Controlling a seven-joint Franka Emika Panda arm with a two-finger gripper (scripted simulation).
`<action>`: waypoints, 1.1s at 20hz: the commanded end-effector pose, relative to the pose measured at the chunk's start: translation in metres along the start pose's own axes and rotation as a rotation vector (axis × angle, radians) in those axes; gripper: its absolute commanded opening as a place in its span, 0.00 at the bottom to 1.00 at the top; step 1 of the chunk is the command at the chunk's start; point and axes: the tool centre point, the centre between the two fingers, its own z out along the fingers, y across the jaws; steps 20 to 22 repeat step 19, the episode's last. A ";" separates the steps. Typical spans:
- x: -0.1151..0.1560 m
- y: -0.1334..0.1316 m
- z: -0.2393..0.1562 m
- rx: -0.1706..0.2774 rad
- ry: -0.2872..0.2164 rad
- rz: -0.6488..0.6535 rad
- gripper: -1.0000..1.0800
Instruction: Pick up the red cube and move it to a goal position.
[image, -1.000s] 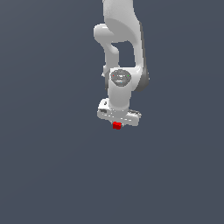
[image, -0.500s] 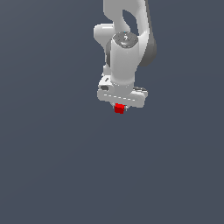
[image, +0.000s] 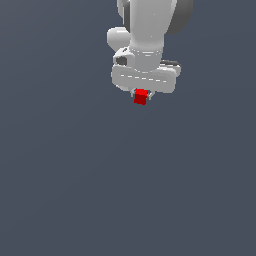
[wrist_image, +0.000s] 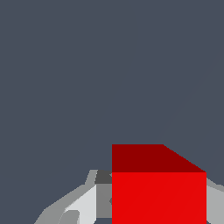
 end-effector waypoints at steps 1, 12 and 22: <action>-0.007 0.000 -0.025 0.000 -0.001 0.000 0.00; -0.022 -0.003 -0.094 0.000 -0.001 0.000 0.00; -0.022 -0.004 -0.104 0.000 -0.001 0.000 0.00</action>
